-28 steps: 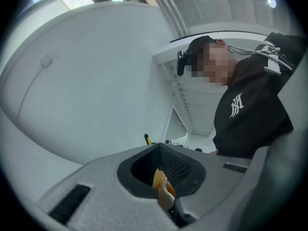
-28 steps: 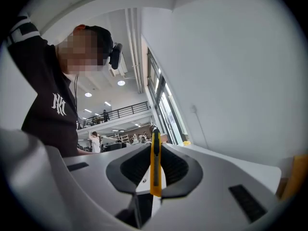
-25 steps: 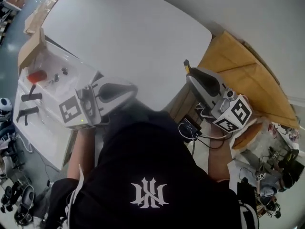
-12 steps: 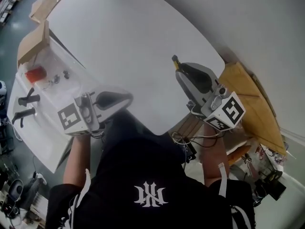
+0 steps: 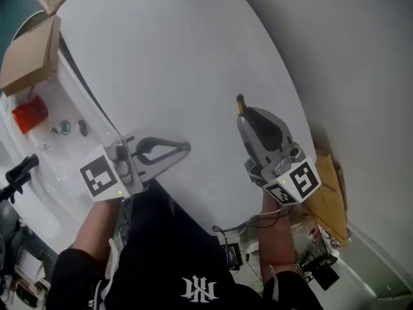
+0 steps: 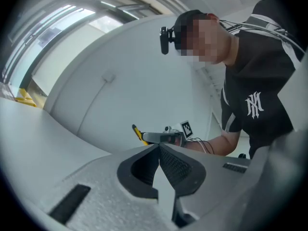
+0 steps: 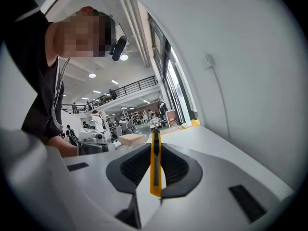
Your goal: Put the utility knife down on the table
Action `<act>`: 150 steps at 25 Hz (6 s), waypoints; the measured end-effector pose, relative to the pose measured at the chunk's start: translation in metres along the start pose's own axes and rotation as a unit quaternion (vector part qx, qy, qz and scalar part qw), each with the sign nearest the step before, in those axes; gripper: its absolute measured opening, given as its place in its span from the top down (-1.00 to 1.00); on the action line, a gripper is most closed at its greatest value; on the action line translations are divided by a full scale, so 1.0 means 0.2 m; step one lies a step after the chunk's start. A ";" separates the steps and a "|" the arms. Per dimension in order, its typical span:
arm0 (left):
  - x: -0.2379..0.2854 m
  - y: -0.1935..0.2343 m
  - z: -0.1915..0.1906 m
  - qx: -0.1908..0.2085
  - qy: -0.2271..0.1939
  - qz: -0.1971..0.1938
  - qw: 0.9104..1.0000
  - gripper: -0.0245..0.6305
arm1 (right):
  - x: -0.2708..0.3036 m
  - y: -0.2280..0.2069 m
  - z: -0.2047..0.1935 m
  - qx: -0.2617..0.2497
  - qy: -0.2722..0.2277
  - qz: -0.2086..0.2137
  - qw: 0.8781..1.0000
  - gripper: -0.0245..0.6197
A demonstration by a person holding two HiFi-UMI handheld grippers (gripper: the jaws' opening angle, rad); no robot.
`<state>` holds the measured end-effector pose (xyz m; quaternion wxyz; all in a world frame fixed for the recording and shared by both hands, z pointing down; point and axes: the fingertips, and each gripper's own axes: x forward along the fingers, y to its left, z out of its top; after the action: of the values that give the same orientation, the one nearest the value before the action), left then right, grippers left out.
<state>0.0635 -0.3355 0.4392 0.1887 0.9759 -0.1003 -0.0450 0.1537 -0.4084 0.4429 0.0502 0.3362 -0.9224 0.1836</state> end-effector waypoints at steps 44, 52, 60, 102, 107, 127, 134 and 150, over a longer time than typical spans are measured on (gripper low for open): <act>-0.22 0.49 -0.50 0.006 0.067 0.018 0.998 0.91 | 0.96 -0.29 -1.02 -0.169 0.309 -0.029 0.936 0.72; -0.33 0.40 -0.46 0.005 0.032 0.023 0.999 0.91 | 0.87 -0.20 -0.78 -0.154 0.219 -0.034 0.963 0.74; -0.37 0.01 -0.45 -0.008 0.059 0.112 0.992 0.91 | 0.26 0.28 -0.49 -0.171 0.111 -0.006 0.979 0.89; -1.23 -2.37 0.18 0.083 0.010 -0.093 0.992 0.91 | -1.44 2.72 -0.09 -0.103 -0.103 -0.104 0.984 0.90; -1.19 -2.58 0.13 0.112 0.015 -0.092 0.989 0.91 | -1.61 2.79 -0.16 -0.111 -0.128 -0.089 0.982 0.90; -1.10 -3.24 -0.15 0.127 0.035 -0.170 0.977 0.91 | -2.04 3.22 -0.53 -0.072 -0.146 -0.100 0.982 0.90; -1.28 -3.23 -0.10 0.117 0.023 -0.173 0.978 0.91 | -1.88 3.39 -0.46 -0.069 -0.152 -0.094 0.981 0.91; -1.43 -3.26 -0.14 0.116 0.037 -0.139 0.983 0.91 | -1.78 3.50 -0.41 -0.093 -0.146 -0.063 0.983 0.91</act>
<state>-0.0961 0.3277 0.2335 0.0695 0.9966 0.0389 -0.0225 -0.0219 0.3307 0.2286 -0.0426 0.4110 -0.9096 0.0428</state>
